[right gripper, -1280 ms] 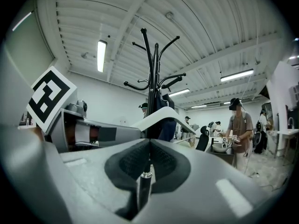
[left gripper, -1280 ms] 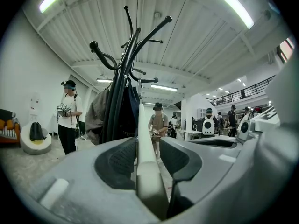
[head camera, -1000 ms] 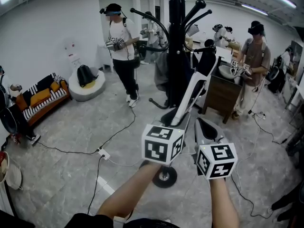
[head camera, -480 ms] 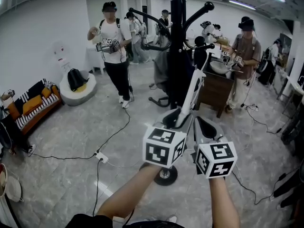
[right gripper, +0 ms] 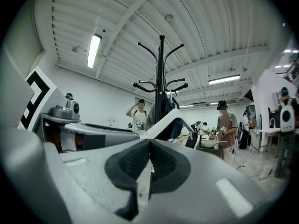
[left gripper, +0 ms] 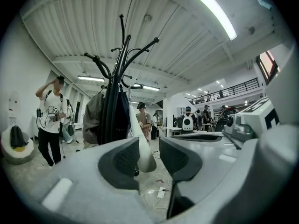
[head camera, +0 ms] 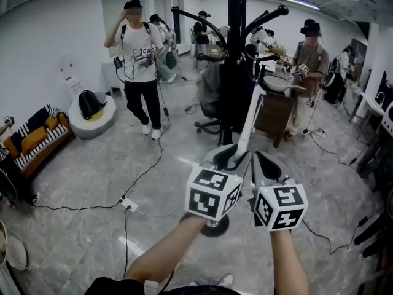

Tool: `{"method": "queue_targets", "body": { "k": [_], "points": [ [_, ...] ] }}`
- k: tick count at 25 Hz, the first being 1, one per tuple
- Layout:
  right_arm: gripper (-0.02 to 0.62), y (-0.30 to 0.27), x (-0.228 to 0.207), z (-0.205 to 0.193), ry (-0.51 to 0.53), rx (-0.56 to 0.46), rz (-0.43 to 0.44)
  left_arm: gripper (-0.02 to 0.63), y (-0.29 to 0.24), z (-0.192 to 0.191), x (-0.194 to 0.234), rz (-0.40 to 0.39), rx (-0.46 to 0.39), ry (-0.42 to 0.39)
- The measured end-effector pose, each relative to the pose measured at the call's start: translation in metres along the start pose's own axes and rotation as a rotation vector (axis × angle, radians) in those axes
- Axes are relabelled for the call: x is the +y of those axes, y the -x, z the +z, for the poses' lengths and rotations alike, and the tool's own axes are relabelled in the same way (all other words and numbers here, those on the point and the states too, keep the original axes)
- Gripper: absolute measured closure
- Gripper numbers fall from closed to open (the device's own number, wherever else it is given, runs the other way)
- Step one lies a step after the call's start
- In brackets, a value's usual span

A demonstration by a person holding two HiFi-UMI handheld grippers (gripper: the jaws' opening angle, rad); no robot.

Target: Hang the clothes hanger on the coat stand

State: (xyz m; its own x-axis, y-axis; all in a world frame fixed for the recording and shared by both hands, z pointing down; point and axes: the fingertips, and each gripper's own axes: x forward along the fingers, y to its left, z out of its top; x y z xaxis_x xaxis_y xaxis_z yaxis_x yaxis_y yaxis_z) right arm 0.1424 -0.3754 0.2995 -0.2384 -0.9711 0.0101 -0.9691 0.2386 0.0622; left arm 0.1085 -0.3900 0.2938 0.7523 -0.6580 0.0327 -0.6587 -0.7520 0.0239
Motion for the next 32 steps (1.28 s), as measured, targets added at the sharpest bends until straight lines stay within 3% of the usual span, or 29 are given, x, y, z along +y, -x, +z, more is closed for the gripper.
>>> {"method": "queue_targets", "body": {
  "k": [9, 12, 16, 32],
  "points": [
    [0.595, 0.009, 0.027, -0.002, 0.022, 0.015, -0.044, 0.482, 0.027, -0.005, 0.009, -0.026, 0.001, -0.013],
    [0.595, 0.013, 0.034, -0.003, 0.024, 0.019, -0.055, 0.548, 0.034, -0.008, 0.01, -0.031, 0.006, -0.025],
    [0.595, 0.019, 0.035, -0.003, 0.028, 0.022, -0.068, 0.589, 0.036, -0.01, 0.005, -0.042, 0.011, -0.03],
    [0.595, 0.029, 0.042, -0.005, 0.04, 0.021, -0.082, 0.6, 0.044, -0.015, 0.0, -0.059, 0.011, -0.038]
  ]
}}
